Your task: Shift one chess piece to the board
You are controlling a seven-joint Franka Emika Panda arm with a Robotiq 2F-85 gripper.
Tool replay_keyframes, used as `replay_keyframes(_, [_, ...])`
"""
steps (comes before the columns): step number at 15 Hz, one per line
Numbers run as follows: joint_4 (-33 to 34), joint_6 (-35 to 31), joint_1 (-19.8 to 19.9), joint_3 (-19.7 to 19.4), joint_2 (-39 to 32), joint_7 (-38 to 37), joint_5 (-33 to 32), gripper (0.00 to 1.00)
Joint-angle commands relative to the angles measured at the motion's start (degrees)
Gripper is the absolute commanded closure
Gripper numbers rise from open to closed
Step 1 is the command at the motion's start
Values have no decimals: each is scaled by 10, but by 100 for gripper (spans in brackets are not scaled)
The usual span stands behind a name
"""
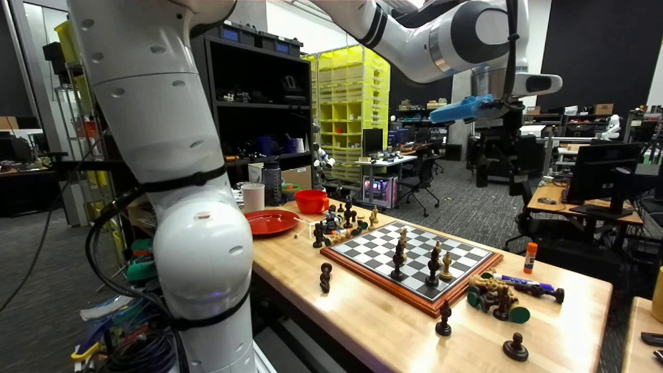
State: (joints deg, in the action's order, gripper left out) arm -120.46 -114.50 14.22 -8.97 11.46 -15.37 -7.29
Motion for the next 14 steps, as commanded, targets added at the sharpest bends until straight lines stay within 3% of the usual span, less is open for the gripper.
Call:
replay_keyframes(1, [21,-7,9,-19,-38,-7,-18,0])
replay_keyframes(6, [11,-40,11,-40,-76,17,-32,0])
replay_keyframes(14, [13,-43,5,-42,-88,15,-28,0])
